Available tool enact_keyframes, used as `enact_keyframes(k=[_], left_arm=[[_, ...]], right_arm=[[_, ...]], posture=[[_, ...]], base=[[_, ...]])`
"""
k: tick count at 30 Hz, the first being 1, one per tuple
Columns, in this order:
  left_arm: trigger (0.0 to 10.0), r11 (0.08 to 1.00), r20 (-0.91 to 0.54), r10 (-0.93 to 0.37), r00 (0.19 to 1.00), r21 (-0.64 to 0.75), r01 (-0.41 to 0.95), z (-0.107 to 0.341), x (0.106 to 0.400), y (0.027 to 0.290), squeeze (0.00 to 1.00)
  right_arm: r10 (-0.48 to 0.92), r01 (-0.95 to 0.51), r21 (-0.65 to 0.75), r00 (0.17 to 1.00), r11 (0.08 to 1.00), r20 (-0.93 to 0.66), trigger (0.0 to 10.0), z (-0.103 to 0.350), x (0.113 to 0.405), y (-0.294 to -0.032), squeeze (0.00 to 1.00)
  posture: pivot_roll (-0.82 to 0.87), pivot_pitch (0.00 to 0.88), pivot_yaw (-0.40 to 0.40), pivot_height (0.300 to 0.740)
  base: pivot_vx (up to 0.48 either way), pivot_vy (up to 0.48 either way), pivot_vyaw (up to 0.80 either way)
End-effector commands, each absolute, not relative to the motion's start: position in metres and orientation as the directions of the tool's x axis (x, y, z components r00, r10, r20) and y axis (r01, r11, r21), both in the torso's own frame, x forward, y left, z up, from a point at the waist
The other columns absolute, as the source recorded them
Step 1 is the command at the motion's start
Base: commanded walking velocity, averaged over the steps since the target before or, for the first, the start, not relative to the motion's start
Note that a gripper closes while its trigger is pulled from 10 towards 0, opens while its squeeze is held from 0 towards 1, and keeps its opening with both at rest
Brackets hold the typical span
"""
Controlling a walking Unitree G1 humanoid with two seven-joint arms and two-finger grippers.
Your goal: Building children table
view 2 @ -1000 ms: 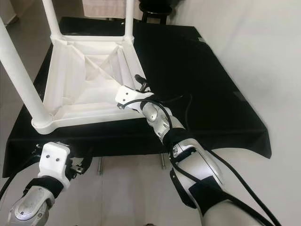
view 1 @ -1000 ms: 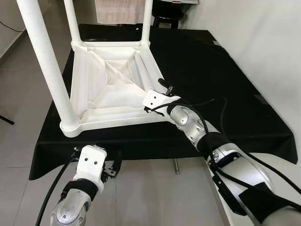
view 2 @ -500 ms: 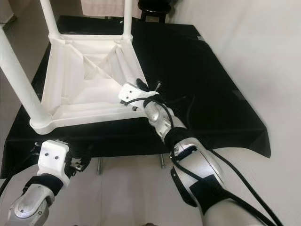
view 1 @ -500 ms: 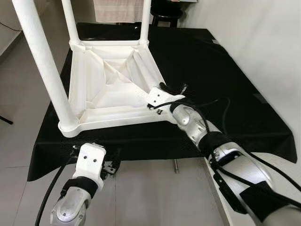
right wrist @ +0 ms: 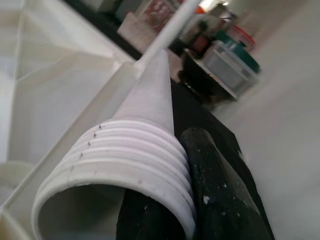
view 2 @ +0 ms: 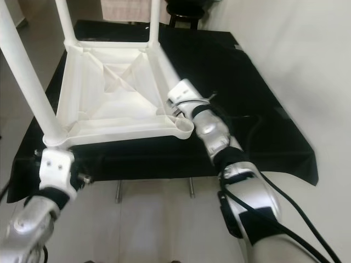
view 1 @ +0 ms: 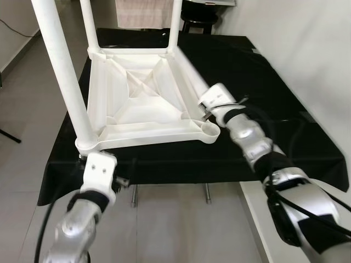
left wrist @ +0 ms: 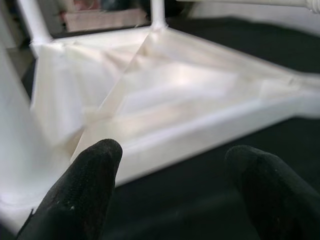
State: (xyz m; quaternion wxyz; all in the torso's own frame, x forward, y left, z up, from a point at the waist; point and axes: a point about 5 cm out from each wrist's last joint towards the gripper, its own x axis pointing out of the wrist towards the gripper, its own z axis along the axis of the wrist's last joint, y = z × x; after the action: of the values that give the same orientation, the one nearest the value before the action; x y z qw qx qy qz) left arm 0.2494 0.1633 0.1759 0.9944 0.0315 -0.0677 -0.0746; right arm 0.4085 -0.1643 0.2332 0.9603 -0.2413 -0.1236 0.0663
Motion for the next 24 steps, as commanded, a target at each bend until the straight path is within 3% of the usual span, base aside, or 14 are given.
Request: enact_keyframes(k=[1, 3, 4, 7, 8, 9, 11, 12, 14, 15, 16, 20, 21, 24], left_arm=[[10.0, 0.985, 0.150, -0.162, 0.975, -0.027, 0.168, 0.185, 0.260, 0.167, 0.00], [10.0, 0.981, 0.165, -0.171, 0.971, -0.060, 0.183, 0.189, 0.264, 0.167, 0.00], [10.0, 0.951, 0.205, -0.226, 0.952, -0.165, 0.261, 0.201, 0.274, 0.161, 0.00], [10.0, 0.935, 0.220, -0.248, 0.944, -0.201, 0.293, 0.206, 0.277, 0.158, 0.00], [10.0, 0.886, 0.241, -0.305, 0.921, -0.283, 0.367, 0.212, 0.281, 0.151, 0.00], [10.0, 0.886, 0.241, -0.305, 0.921, -0.283, 0.367, 0.212, 0.281, 0.151, 0.00], [10.0, 0.781, 0.285, -0.387, 0.877, -0.404, 0.476, 0.219, 0.283, 0.140, 0.00], [10.0, 0.781, 0.285, -0.387, 0.877, -0.404, 0.476, 0.219, 0.283, 0.140, 0.00], [10.0, 0.629, 0.354, -0.472, 0.807, -0.506, 0.590, 0.228, 0.281, 0.129, 0.00], [10.0, 0.629, 0.354, -0.472, 0.807, -0.506, 0.590, 0.228, 0.281, 0.129, 0.00], [10.0, 0.551, 0.395, -0.504, 0.768, -0.538, 0.638, 0.233, 0.280, 0.124, 0.00], [10.0, 0.468, 0.447, -0.535, 0.717, -0.550, 0.692, 0.242, 0.278, 0.119, 0.00], [10.0, 0.328, 0.551, -0.532, 0.644, -0.566, 0.756, 0.263, 0.278, 0.114, 0.00], [10.0, 0.269, 0.594, -0.517, 0.617, -0.571, 0.776, 0.273, 0.279, 0.114, 0.00]], right_arm=[[0.146, -0.067, -0.251, 0.938, 0.966, 0.314, 0.0, 0.256, 0.405, -0.181, 0.00], [0.139, -0.081, -0.182, 0.933, 0.980, 0.332, 0.0, 0.260, 0.403, -0.186, 0.00], [0.186, -0.215, 0.043, 0.914, 0.976, 0.360, 10.0, 0.260, 0.397, -0.187, 0.00], [0.208, -0.265, 0.107, 0.903, 0.958, 0.377, 10.0, 0.259, 0.394, -0.187, 0.00], [0.249, -0.369, 0.244, 0.877, 0.897, 0.411, 10.0, 0.254, 0.389, -0.184, 0.00], [0.249, -0.369, 0.244, 0.877, 0.897, 0.411, 10.0, 0.254, 0.389, -0.184, 0.00], [0.275, -0.489, 0.398, 0.831, 0.776, 0.484, 10.0, 0.250, 0.381, -0.178, 0.00], [0.275, -0.489, 0.398, 0.831, 0.776, 0.484, 10.0, 0.250, 0.381, -0.178, 0.00], [0.340, -0.648, 0.489, 0.743, 0.585, 0.577, 10.0, 0.246, 0.368, -0.169, 0.00], [0.340, -0.648, 0.489, 0.743, 0.585, 0.577, 10.0, 0.246, 0.368, -0.169, 0.00], [0.375, -0.714, 0.497, 0.690, 0.493, 0.619, 10.0, 0.244, 0.361, -0.165, 0.00], [0.390, -0.752, 0.508, 0.655, 0.420, 0.647, 10.0, 0.241, 0.356, -0.162, 0.00], [0.390, -0.816, 0.517, 0.578, 0.260, 0.716, 10.0, 0.239, 0.345, -0.164, 0.00], [0.379, -0.842, 0.507, 0.537, 0.185, 0.753, 10.0, 0.240, 0.339, -0.166, 0.00]], posture=[[-0.25, 0.033, -0.057, 0.740], [-0.25, 0.030, -0.057, 0.740], [-0.26, 0.020, -0.053, 0.740], [-0.26, 0.020, -0.053, 0.740], [-0.27, 0.012, -0.053, 0.740], [-0.27, 0.012, -0.053, 0.740], [-0.28, 0.000, -0.047, 0.740], [-0.28, 0.000, -0.047, 0.740], [-0.28, 0.000, -0.040, 0.740], [-0.28, 0.000, -0.040, 0.740], [-0.28, 0.000, -0.040, 0.740], [-0.28, 0.000, -0.037, 0.740], [-0.28, 0.000, -0.045, 0.740], [-0.28, 0.000, -0.045, 0.740]], base=[[0.000, 0.000, 0.00], [0.000, 0.000, 0.00], [0.000, 0.000, 0.00], [0.000, 0.000, 0.00], [0.000, 0.000, 0.00], [0.000, 0.000, 0.00], [0.000, 0.000, 0.00], [0.000, 0.000, 0.00], [0.000, 0.000, 0.00], [0.000, 0.000, 0.00], [0.000, 0.000, 0.00], [0.000, 0.000, 0.00], [0.000, 0.000, 0.00], [0.000, 0.000, 0.00]])
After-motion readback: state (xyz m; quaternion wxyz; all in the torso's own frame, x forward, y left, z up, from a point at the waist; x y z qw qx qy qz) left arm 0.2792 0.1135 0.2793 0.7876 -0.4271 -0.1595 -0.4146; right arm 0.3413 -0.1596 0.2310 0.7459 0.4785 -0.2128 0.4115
